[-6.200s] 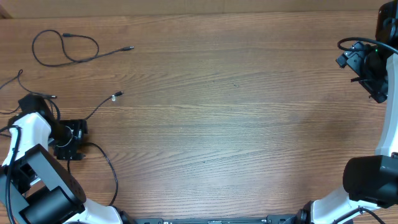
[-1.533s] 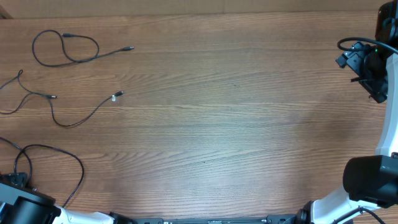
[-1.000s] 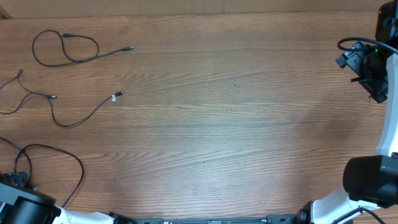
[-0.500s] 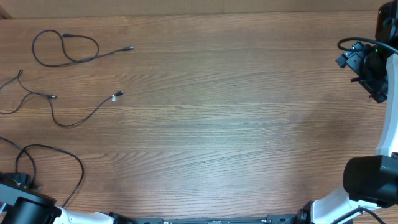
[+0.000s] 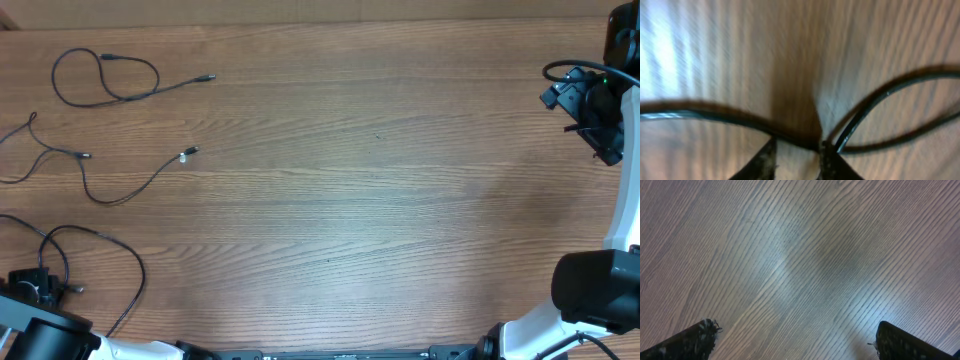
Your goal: Untangle cables
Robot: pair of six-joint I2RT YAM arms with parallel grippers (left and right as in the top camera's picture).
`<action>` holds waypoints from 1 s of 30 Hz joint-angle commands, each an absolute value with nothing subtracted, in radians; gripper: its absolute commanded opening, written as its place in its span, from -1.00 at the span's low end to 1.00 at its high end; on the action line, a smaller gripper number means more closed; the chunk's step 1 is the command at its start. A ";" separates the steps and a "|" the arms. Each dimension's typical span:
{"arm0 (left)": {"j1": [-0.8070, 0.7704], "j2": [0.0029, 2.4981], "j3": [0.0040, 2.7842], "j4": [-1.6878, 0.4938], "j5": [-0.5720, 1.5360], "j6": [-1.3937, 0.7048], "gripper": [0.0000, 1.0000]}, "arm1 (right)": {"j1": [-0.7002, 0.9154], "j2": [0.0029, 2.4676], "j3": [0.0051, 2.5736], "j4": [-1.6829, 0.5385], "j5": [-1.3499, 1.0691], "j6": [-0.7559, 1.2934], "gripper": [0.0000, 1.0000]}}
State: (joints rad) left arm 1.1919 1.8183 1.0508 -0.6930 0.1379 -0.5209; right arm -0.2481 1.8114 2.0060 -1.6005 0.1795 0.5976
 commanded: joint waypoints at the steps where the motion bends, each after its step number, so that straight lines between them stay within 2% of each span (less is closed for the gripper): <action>1: 1.190 1.829 1.095 -0.719 0.292 -0.532 -0.63 | -0.249 1.810 2.002 -1.599 0.179 0.594 1.00; 2: 1.190 1.829 1.113 -0.726 0.321 -0.532 -0.73 | -0.249 1.810 2.002 -1.599 0.179 0.594 1.00; 3: 1.190 1.829 1.127 -0.729 0.345 -0.532 -0.92 | -0.249 1.810 2.002 -1.599 0.179 0.593 1.00; 6: 1.190 1.829 1.159 -0.729 0.398 -0.537 -0.91 | -0.249 1.810 2.002 -1.599 0.179 0.594 1.00; 7: 1.190 1.829 1.164 -0.729 0.397 -0.543 -0.84 | -0.249 1.810 2.002 -1.599 0.179 0.594 1.00; 10: 1.191 1.829 1.166 -0.730 0.355 -0.543 -0.12 | -0.249 1.810 2.002 -1.599 0.179 0.594 1.00; 11: 1.191 1.829 1.166 -0.734 0.321 -0.543 0.18 | -0.249 1.810 2.002 -1.599 0.179 0.594 1.00; 12: 1.191 1.829 1.166 -0.741 0.282 -0.543 0.35 | -0.249 1.810 2.002 -1.599 0.179 0.594 1.00; 20: 1.192 1.829 1.166 -0.777 -0.149 -0.544 0.56 | -0.249 1.810 2.002 -1.599 0.179 0.593 1.00; 21: 1.192 1.829 1.166 -0.770 -0.177 -0.530 0.47 | -0.249 1.810 2.002 -1.599 0.179 0.594 1.00; 23: 1.192 1.829 1.166 -0.744 -0.191 -0.493 0.12 | -0.249 1.810 2.002 -1.599 0.179 0.593 1.00; 27: 1.192 1.831 1.164 -0.698 -0.193 -0.479 -0.86 | -0.249 1.810 2.002 -1.599 0.179 0.594 1.00; 30: 1.192 1.842 1.151 -0.691 -0.221 -0.537 -0.91 | -0.249 1.810 2.002 -1.599 0.179 0.594 1.00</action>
State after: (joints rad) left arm 1.1919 1.8221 1.1526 -0.6968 -0.1528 -0.4984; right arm -0.2481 1.8114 2.0060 -1.6001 0.1795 0.5972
